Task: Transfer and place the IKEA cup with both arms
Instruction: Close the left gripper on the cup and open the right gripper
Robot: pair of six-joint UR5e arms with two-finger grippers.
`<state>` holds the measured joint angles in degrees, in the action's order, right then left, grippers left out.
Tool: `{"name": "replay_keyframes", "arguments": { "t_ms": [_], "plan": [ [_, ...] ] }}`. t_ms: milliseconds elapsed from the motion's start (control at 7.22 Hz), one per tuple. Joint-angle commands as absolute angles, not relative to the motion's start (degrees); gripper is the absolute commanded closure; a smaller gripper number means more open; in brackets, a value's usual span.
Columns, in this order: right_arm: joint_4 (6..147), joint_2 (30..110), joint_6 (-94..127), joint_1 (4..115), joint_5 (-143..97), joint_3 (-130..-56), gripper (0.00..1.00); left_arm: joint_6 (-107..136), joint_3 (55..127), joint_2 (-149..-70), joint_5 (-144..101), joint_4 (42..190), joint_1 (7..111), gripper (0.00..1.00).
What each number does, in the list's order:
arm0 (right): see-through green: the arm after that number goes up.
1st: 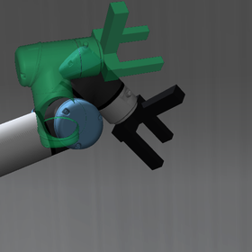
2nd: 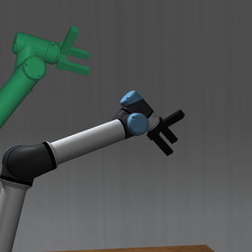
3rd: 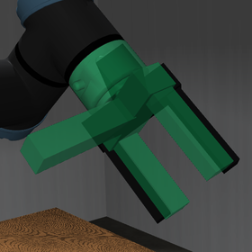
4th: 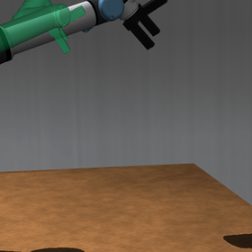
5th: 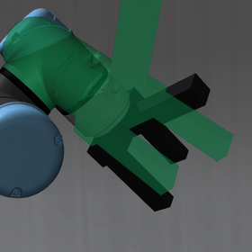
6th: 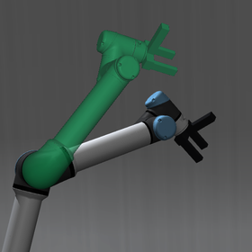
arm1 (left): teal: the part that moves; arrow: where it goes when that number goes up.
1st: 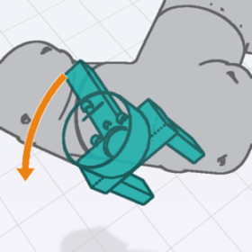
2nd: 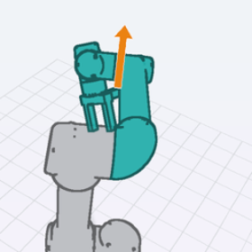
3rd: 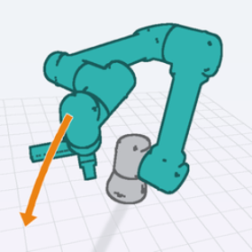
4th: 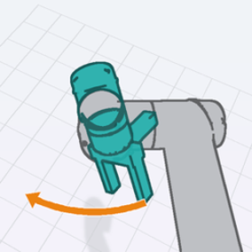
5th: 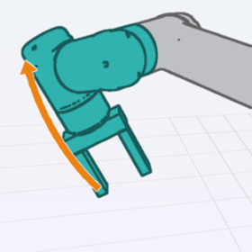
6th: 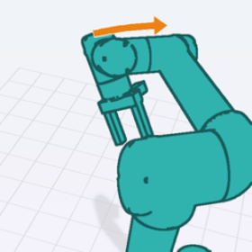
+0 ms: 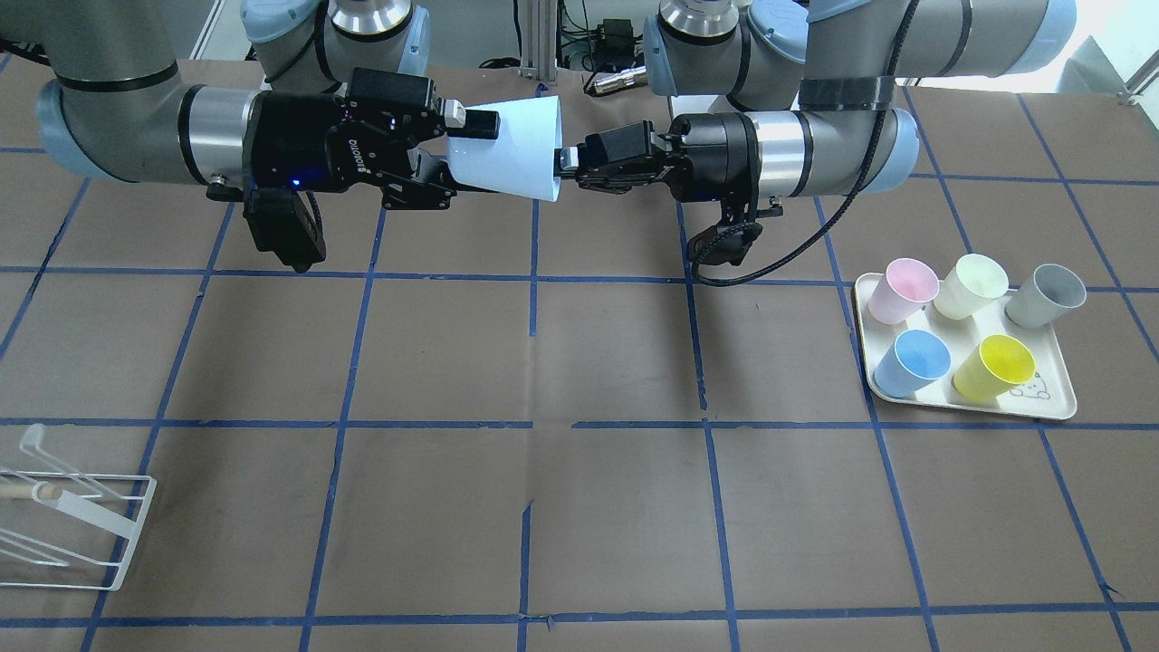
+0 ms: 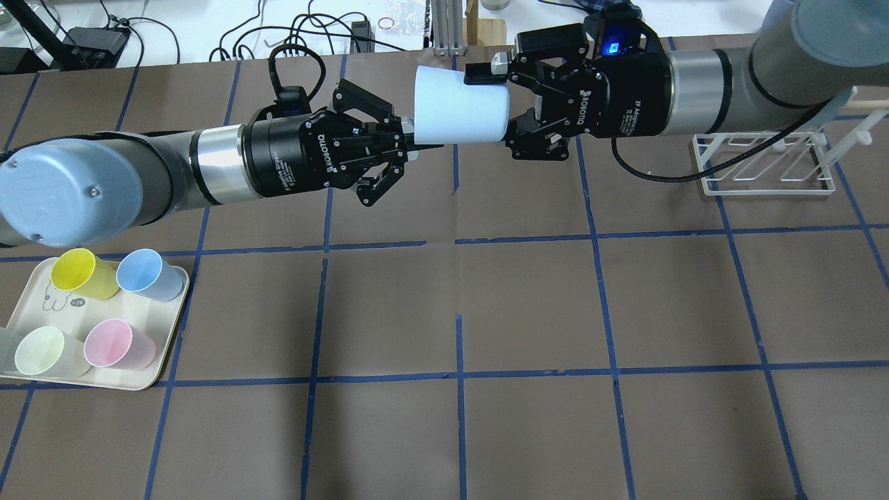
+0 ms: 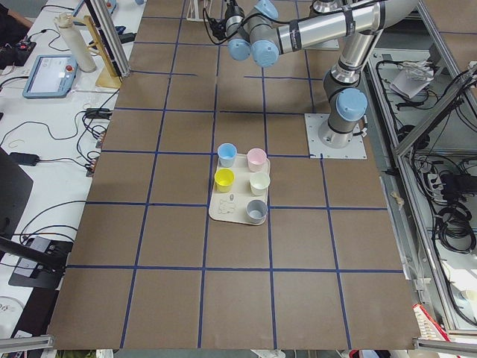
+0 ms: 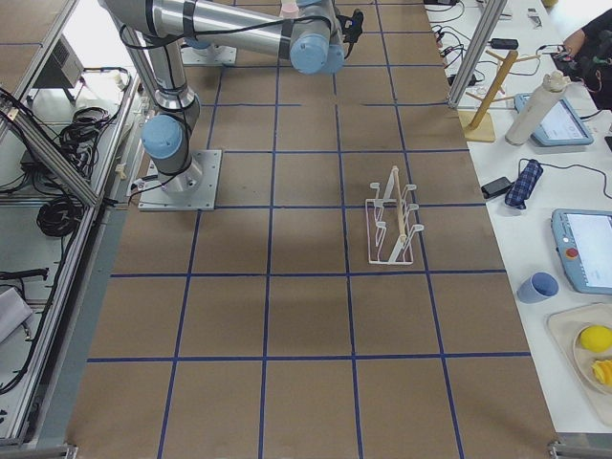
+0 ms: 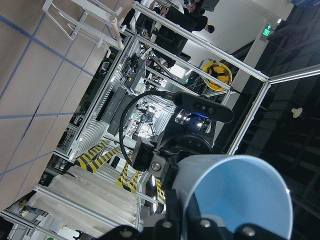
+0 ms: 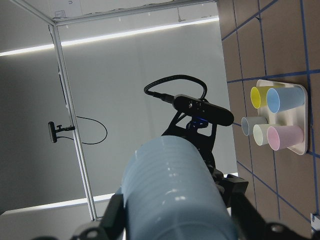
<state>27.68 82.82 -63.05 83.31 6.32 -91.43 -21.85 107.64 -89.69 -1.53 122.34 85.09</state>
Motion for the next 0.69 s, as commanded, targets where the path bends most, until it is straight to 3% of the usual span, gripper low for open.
{"name": "replay_keyframes", "arguments": {
  "t_ms": [0, 554],
  "plan": [
    [27.7, 82.8, -62.8, 83.3, 6.4, -91.3, 0.0, -21.9, 107.4, -89.0, -1.3, 122.4, 84.8, 1.0],
    [28.1, 82.6, -59.8, 79.5, 6.9, -90.0, 0.0, -21.7, 107.1, -88.9, 3.0, 122.3, 83.3, 1.0]
  ]
}}
